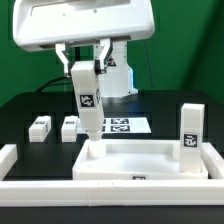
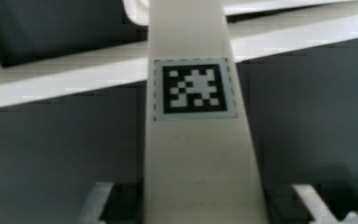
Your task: Assemble desk
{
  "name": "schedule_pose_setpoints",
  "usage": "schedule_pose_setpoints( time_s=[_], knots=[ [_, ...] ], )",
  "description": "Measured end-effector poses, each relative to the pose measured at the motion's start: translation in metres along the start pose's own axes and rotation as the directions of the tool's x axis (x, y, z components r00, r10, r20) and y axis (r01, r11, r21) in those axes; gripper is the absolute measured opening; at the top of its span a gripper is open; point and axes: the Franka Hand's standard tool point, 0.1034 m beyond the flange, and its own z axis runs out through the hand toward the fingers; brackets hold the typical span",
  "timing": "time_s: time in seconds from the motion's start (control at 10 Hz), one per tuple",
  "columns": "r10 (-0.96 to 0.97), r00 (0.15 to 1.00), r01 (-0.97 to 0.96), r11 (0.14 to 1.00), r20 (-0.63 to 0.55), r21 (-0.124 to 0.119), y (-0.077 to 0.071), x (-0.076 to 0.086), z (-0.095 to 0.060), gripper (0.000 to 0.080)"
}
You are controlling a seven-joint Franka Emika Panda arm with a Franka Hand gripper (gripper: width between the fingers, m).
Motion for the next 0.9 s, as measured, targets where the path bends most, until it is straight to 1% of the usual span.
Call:
schedule_pose_setpoints(
  time_s=[0.1,0.2,0.3,0.6,0.9],
  knots=[
    [-0.011,0.997,0.009,1.0,-0.08,-0.026,0.004,0.002,-0.001,0.0291],
    [-0.009,0.995,0.006,0.999,-0.095,-0.034,0.003,-0.006,0.004,0.0291],
    [-0.015,0.996,0.012,0.999,-0.086,-0.034,-0.003,-0.014,0.011,0.0291],
    [-0.027,0.996,0.024,0.999,-0.089,-0.036,-0.014,-0.022,0.022,0.0291],
    [-0.032,0.996,0.029,0.999,-0.083,-0.046,-0.009,-0.025,0.028,0.0291]
  ],
)
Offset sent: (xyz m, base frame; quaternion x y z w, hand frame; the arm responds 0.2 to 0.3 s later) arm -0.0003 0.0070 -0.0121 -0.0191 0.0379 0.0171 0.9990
